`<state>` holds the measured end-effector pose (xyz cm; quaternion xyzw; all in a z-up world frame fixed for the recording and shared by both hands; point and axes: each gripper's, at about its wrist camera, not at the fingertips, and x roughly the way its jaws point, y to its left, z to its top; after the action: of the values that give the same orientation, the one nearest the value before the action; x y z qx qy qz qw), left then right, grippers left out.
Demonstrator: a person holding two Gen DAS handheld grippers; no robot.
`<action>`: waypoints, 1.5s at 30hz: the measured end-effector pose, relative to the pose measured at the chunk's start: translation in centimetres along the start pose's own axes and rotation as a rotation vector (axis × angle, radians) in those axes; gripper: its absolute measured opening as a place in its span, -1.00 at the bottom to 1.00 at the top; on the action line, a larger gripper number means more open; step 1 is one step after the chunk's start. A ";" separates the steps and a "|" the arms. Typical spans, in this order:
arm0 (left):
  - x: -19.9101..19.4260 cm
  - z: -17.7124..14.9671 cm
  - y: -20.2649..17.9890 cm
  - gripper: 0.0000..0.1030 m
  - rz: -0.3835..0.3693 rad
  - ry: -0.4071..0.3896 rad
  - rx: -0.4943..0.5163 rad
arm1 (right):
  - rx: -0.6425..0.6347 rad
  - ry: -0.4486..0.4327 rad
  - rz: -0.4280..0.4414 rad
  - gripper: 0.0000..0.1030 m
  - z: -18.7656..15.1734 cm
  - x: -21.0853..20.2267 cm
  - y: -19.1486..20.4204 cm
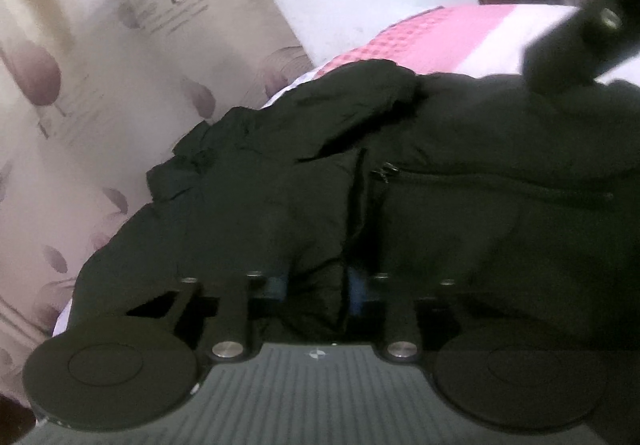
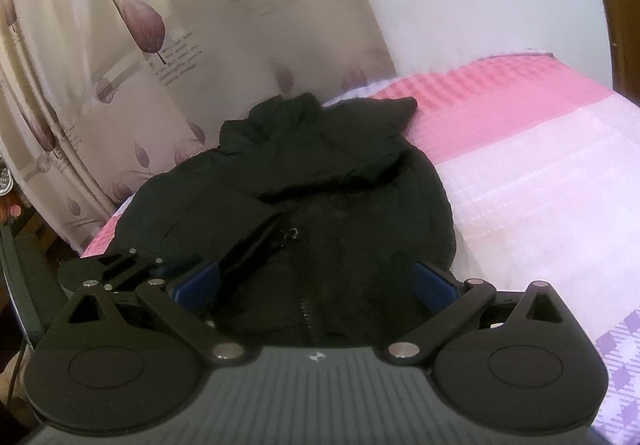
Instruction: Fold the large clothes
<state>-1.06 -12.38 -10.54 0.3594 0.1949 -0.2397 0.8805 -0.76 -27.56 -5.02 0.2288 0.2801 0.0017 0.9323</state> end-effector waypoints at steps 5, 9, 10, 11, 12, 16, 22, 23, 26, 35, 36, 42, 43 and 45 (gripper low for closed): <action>-2.8 1.3 4.7 -0.71 0.101 -0.065 -0.205 | 0.007 0.002 -0.008 1.00 0.0 -0.1 -0.4; -6.3 1.8 12.2 -0.76 0.253 -0.110 -0.395 | 0.007 0.000 -0.006 1.00 0.1 -0.2 -0.3; -7.0 1.6 14.6 -0.76 0.295 -0.109 -0.447 | 0.005 0.001 -0.004 1.00 0.1 -0.1 -0.3; -7.7 1.3 16.9 -0.77 0.336 -0.106 -0.493 | 0.004 0.002 -0.002 1.00 0.0 -0.1 -0.2; -8.5 0.8 19.5 -0.78 0.392 -0.102 -0.540 | 0.002 0.003 0.001 1.00 0.0 -0.1 -0.1; -10.5 -1.6 27.7 -0.80 0.633 -0.061 -0.621 | -0.005 0.018 0.007 1.00 -0.1 0.3 0.4; -11.7 -7.6 37.4 -0.84 0.860 0.089 -0.787 | -0.041 0.030 0.013 1.00 -0.1 0.5 1.6; -11.9 -8.8 38.3 -0.84 0.891 0.112 -0.804 | -0.048 0.031 0.013 1.00 -0.1 0.5 1.9; -12.3 -13.1 40.3 -0.84 0.971 0.201 -0.841 | -0.073 0.039 0.014 1.00 0.0 0.7 2.6; -10.2 -23.8 43.7 -0.82 1.097 0.377 -0.937 | -0.313 0.057 0.050 1.00 1.4 3.4 8.8; -10.4 -24.0 43.6 -0.68 1.084 0.365 -0.955 | -0.350 0.051 0.060 1.00 1.6 3.9 9.7; -11.1 -21.1 40.1 0.41 1.003 0.222 -0.967 | -0.573 -0.007 0.104 1.00 3.0 10.6 15.5; -11.1 -20.0 39.3 0.53 0.981 0.197 -0.955 | -0.606 -0.019 0.101 1.00 3.1 12.1 16.5; -10.6 -18.1 37.7 0.87 0.919 0.146 -0.951 | -0.673 -0.022 0.086 1.00 3.0 15.3 18.2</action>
<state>8.47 27.36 3.19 -0.0064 0.1657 0.2972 0.9403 15.99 -10.53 -2.96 -0.0802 0.2439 0.1309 0.9576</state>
